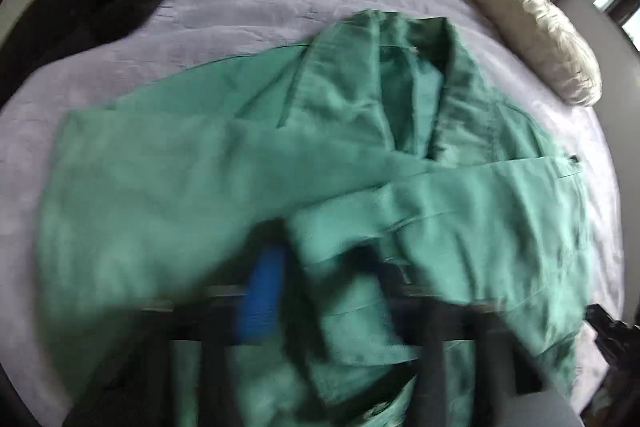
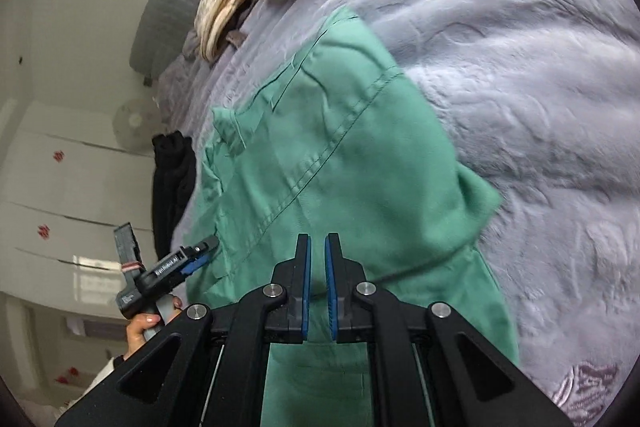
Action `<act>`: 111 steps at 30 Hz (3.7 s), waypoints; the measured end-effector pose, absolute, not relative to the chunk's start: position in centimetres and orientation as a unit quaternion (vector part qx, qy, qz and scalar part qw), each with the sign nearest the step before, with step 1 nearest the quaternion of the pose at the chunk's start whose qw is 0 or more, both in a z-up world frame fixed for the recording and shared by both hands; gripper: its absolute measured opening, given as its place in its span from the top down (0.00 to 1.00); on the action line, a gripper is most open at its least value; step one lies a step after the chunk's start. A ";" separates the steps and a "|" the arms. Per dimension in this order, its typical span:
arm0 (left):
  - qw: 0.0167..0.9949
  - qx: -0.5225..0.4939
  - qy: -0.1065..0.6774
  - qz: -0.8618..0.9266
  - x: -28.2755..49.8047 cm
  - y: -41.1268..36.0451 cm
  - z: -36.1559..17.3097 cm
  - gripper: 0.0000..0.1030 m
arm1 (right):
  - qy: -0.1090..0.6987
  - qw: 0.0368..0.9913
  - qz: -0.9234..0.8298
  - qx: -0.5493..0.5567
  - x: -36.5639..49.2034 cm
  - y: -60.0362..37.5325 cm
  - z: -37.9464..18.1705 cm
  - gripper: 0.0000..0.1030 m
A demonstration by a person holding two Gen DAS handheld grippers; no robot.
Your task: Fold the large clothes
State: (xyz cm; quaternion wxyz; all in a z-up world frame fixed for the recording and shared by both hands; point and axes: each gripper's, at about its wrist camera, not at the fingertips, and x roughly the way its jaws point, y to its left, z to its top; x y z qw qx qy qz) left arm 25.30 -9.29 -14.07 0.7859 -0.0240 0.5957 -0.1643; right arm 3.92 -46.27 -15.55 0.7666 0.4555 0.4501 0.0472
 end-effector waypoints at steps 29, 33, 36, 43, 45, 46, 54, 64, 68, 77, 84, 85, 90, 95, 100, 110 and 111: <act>0.785 0.037 0.592 -0.175 16.5 -8.8 -13.8 0.82 | 0.546 0.787 -0.036 0.287 4.1 -46.3 -16.1 0.71; 0.793 0.040 0.595 -0.127 16.1 -7.3 -12.8 0.45 | 0.540 0.775 -0.035 0.326 2.9 -47.8 -15.7 0.70; 0.793 0.045 0.596 -0.119 15.2 -6.5 -11.5 0.45 | 0.550 0.769 -0.036 0.324 1.7 -48.1 -14.8 0.47; 0.789 0.058 0.604 -0.094 11.4 -6.3 -8.7 0.27 | 0.575 0.749 -0.024 0.329 -1.1 -47.5 -13.5 0.40; 0.784 0.061 0.611 -0.088 10.5 -6.3 -8.2 0.27 | 0.585 0.738 -0.023 0.335 -2.4 -47.2 -13.2 0.36; 0.779 0.054 0.618 -0.086 9.9 -6.2 -7.8 0.27 | 0.589 0.735 -0.021 0.335 -2.7 -47.0 -13.0 0.36; 0.789 0.044 0.612 -0.036 5.6 -5.4 -5.1 0.00 | 0.605 0.729 0.001 0.322 -5.2 -45.4 -10.6 0.22; 0.769 0.046 0.636 -0.040 0.7 -6.0 -3.5 0.00 | 0.603 0.740 0.049 0.295 -8.0 -42.9 -8.3 0.00; 0.766 0.046 0.640 -0.042 -0.9 -6.6 -3.2 0.00 | 0.610 0.730 0.068 0.300 -8.6 -42.3 -8.1 0.00; 0.760 0.044 0.645 -0.066 -2.6 -6.9 -2.6 0.00 | 0.624 0.709 0.081 0.317 -9.5 -41.8 -8.2 0.00; 0.757 0.037 0.649 -0.067 -3.0 -6.3 -2.5 0.00 | 0.634 0.693 0.068 0.335 -10.8 -41.5 -8.6 0.00; 0.757 0.038 0.649 -0.067 -3.2 -6.0 -2.6 0.00 | 0.635 0.691 0.066 0.340 -11.0 -41.3 -8.7 0.00; 0.752 0.043 0.654 -0.066 -4.2 -4.3 -3.3 0.00 | 0.635 0.684 0.049 0.355 -12.2 -40.3 -9.3 0.00; 0.751 0.054 0.655 -0.065 -6.0 -2.3 -4.0 0.00 | 0.634 0.684 0.043 0.358 -13.8 -38.3 -10.2 0.00; 0.748 0.049 0.658 -0.067 -8.4 0.4 -4.5 0.00 | 0.634 0.681 0.035 0.364 -16.5 -36.2 -10.7 0.00; 0.744 0.052 0.664 -0.060 -11.7 3.7 -5.3 0.00 | 0.634 0.673 0.025 0.379 -21.5 -33.2 -11.0 0.00; 0.745 0.052 0.662 -0.060 -11.8 3.8 -5.2 0.00 | 0.634 0.674 0.024 0.379 -21.6 -33.1 -10.9 0.00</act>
